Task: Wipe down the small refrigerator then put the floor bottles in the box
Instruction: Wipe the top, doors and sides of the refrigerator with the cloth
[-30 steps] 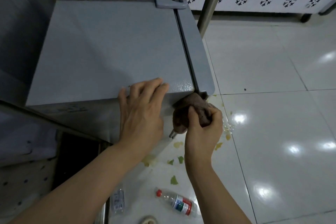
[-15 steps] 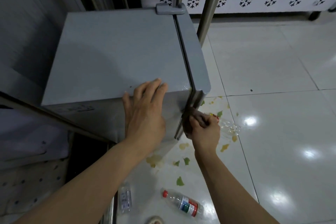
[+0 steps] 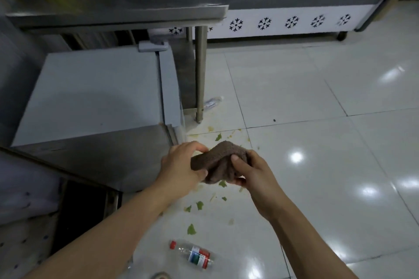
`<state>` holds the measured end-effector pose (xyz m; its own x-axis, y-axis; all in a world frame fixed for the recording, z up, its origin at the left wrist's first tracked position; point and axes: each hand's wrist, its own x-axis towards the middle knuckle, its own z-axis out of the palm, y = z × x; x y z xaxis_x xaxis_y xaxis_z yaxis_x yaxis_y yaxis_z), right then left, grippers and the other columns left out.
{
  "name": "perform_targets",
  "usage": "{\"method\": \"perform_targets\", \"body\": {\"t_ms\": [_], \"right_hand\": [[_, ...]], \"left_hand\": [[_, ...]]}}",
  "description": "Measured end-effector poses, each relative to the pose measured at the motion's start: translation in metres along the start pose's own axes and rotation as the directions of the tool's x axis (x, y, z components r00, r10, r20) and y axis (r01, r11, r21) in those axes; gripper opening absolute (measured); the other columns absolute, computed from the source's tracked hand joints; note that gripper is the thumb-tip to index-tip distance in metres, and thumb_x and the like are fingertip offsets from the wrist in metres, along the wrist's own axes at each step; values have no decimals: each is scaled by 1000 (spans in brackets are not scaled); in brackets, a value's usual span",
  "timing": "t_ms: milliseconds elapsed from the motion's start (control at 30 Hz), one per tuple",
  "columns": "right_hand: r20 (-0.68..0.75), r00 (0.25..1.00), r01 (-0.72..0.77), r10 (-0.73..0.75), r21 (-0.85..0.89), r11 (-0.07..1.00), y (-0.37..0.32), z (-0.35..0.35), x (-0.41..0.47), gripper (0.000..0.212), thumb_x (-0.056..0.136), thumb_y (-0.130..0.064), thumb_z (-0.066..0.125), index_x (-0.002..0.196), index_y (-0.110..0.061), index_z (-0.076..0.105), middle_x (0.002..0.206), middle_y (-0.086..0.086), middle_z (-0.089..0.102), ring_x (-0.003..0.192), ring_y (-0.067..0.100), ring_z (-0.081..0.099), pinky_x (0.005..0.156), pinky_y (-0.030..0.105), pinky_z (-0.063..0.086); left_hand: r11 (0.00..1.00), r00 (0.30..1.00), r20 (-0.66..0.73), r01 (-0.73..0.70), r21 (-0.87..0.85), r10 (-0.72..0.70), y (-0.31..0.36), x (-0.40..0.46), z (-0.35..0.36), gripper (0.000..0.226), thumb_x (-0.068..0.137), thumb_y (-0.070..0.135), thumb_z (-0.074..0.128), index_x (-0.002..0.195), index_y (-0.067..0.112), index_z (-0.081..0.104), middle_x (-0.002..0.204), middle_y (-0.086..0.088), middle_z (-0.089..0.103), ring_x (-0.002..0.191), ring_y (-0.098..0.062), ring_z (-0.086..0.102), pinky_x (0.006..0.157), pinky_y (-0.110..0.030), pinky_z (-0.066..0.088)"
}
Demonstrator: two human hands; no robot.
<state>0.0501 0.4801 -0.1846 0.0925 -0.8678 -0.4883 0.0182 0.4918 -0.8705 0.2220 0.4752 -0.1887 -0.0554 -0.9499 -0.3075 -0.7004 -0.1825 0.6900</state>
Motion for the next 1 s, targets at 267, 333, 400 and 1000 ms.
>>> {"method": "perform_targets", "body": {"t_ms": [267, 333, 400, 1000], "right_hand": [[125, 988, 115, -92, -195, 974, -48, -98, -28, 21, 97, -16, 50, 111, -9, 64, 108, 14, 68, 99, 28, 63, 85, 32, 50], [89, 986, 160, -139, -300, 941, -57, -115, -26, 25, 96, -20, 51, 101, 0, 65, 110, 21, 64, 104, 36, 59, 86, 36, 48], [35, 981, 187, -190, -425, 886, -67, -129, -22, 29, 95, -26, 53, 94, 1, 64, 119, 17, 53, 113, 31, 51, 95, 39, 44], [452, 890, 238, -53, -363, 901, -172, -120, 82, 37, 69, -2, 71, 98, -18, 56, 97, 4, 63, 93, 22, 62, 70, 18, 50]], "left_hand": [[937, 991, -3, 122, -326, -131, 94, -4, 20, 20, 90, 13, 55, 74, 25, 52, 78, -7, 64, 67, -16, 51, 62, -29, 37], [928, 990, -37, 117, -353, -138, 120, -3, 22, 18, 93, 18, 50, 77, 26, 51, 77, -6, 61, 66, -16, 50, 59, -27, 37], [930, 990, -80, 84, -357, -120, 144, -2, 23, 15, 94, 21, 48, 80, 25, 52, 78, -2, 58, 68, -13, 51, 58, -25, 38], [626, 970, -39, 125, -770, -241, 160, 78, -59, 15, 89, 8, 58, 99, 10, 69, 95, -14, 69, 84, -24, 66, 67, -30, 55]]}}
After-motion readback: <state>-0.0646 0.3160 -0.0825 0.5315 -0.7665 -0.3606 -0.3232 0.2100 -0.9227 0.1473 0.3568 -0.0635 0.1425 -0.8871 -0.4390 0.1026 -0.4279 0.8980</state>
